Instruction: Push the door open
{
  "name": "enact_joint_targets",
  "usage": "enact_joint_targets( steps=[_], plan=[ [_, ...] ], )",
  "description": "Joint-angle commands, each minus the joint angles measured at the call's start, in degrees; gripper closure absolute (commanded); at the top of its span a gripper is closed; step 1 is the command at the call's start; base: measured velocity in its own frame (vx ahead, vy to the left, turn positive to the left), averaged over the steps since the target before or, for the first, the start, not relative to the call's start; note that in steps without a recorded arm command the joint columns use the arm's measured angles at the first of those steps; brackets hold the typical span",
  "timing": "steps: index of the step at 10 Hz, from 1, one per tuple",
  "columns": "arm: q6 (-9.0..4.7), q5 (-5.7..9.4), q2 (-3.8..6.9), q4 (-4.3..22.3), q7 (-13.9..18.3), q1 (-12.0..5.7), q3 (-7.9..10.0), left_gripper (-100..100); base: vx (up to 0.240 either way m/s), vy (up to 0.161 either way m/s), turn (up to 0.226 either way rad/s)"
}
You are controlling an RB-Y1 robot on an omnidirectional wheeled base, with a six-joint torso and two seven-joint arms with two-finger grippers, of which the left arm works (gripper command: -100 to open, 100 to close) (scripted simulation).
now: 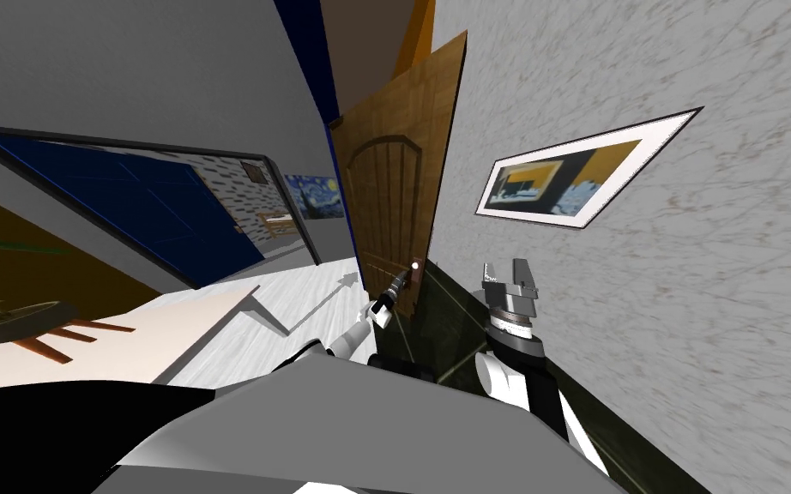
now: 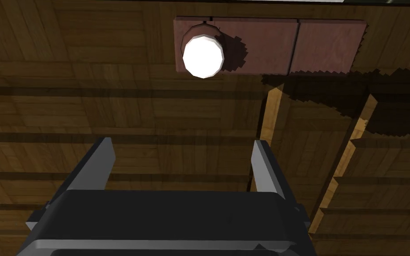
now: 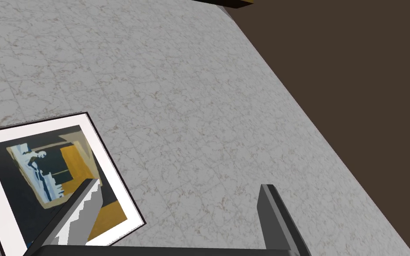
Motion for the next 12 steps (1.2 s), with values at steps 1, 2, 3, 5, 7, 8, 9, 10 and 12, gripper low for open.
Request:
enact_joint_targets(
  steps=[1, 2, 3, 5, 7, 8, 9, 10, 12],
  plan=[
    [-0.31, -0.04, 0.35, 0.23, -0.13, -0.04, 0.26, -100, 0.065, -0.042, -0.036],
    [-0.39, -0.04, 0.40, 0.30, -0.16, -0.05, 0.33, -100, 0.144, -0.079, -0.017],
    [-0.58, -0.07, 0.48, 0.44, -0.24, -0.07, 0.48, -100, 0.181, -0.105, -0.017],
    [-1.08, -0.12, 0.40, 0.82, -0.45, -0.13, 0.90, -100, 0.241, -0.135, -0.027],
    [-1.53, -0.17, -0.03, 1.16, -0.64, -0.19, 1.27, -100, 0.223, -0.086, -0.032],
    [-1.72, -0.19, -0.33, 1.30, -0.71, -0.21, 1.42, -100, 0.220, -0.075, -0.020],
    [-1.55, -0.18, -0.14, 1.16, -0.64, -0.19, 1.31, -100, 0.093, -0.027, 0.002],
    [-1.55, -0.18, -0.14, 1.16, -0.64, -0.19, 1.31, 100, -0.011, 0.002, 0.003],
    [-1.55, -0.18, -0.14, 1.16, -0.64, -0.19, 1.31, 100, -0.029, 0.011, -0.004]
  ],
)
